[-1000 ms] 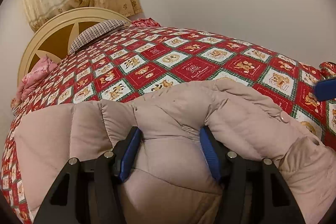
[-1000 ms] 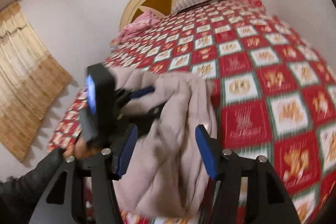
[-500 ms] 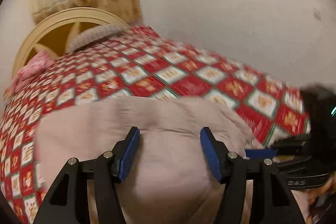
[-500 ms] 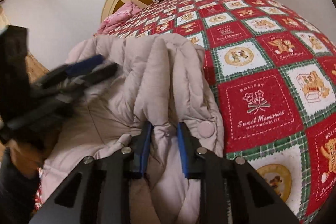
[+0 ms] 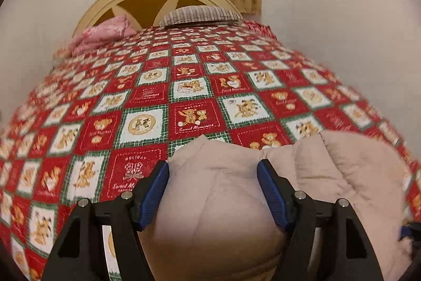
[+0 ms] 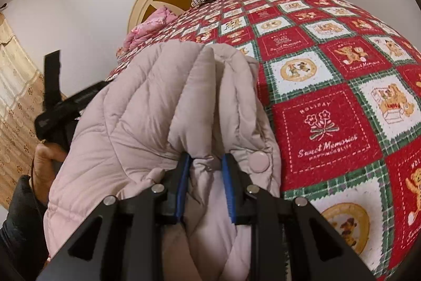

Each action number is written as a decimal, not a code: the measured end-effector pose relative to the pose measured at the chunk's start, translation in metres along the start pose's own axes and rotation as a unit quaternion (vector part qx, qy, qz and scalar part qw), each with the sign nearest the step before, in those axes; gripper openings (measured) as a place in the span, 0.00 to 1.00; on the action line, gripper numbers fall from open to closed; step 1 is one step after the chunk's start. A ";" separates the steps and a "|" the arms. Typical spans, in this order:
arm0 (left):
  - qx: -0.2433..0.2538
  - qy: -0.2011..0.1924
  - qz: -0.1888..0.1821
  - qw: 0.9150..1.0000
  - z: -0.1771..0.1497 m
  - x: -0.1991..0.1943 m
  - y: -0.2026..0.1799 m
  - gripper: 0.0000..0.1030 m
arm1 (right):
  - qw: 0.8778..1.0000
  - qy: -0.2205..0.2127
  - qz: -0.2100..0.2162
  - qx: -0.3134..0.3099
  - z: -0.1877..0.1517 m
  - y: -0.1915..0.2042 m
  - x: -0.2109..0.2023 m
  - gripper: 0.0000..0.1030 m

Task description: Fold large clothes

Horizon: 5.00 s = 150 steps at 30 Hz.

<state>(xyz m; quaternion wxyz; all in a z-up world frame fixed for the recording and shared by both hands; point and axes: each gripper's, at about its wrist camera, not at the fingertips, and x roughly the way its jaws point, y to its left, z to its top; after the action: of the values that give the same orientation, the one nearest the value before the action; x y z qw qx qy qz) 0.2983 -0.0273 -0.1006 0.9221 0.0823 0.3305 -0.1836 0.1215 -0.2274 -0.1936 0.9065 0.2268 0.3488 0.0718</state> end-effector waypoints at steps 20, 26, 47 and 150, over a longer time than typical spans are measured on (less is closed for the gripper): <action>-0.201 -0.031 -0.156 0.967 -0.050 -0.111 0.119 0.87 | 0.994 -0.075 0.086 0.004 0.029 -0.006 -0.087 1.00; -0.263 0.039 -0.217 0.939 -0.084 -0.086 0.118 0.92 | 0.995 -0.033 0.096 -0.010 0.055 -0.010 -0.073 1.00; -0.255 0.061 -0.310 0.914 -0.098 -0.039 0.063 0.99 | 0.980 0.112 0.166 -0.009 0.049 -0.014 0.067 0.89; 0.053 0.039 -0.225 0.972 0.001 -0.079 -0.281 0.87 | 0.984 -0.157 -0.058 0.066 -0.002 -0.130 -0.167 0.44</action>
<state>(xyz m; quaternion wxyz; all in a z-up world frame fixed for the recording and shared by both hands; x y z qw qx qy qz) 0.1321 -0.2636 -0.0578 0.8376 0.0614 0.3665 -0.4004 -0.0078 -0.3899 -0.1548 0.9357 0.2741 0.2182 -0.0410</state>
